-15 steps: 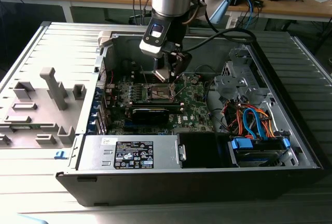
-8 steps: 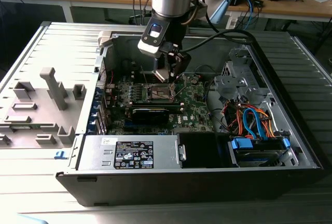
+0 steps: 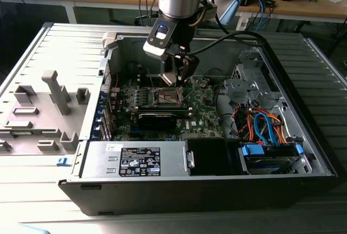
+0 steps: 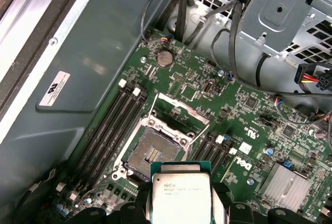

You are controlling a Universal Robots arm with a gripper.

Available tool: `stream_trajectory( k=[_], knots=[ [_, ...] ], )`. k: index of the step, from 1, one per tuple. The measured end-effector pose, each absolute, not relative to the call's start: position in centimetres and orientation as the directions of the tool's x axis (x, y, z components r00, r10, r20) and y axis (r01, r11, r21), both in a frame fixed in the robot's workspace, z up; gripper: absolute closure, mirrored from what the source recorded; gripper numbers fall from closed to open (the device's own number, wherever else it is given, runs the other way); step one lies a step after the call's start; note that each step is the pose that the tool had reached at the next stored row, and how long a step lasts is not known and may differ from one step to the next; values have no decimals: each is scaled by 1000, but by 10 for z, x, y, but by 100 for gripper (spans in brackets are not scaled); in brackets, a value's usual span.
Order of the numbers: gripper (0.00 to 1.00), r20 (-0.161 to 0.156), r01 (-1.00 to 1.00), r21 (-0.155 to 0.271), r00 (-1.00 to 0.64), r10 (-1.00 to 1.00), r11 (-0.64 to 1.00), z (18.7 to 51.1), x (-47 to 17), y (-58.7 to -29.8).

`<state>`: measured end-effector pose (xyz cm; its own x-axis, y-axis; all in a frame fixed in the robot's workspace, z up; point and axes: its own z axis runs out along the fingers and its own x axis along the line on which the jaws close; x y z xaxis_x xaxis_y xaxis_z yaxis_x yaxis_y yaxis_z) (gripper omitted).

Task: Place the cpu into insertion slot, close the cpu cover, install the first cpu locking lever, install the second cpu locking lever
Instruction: 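Place the cpu into insertion slot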

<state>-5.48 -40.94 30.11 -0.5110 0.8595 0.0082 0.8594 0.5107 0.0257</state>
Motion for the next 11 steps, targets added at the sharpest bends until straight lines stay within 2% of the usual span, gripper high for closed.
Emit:
stream_trajectory(
  k=[11],
  knots=[
    [45,8,873,26,-488,873,488,300,-55,-409]
  ],
)
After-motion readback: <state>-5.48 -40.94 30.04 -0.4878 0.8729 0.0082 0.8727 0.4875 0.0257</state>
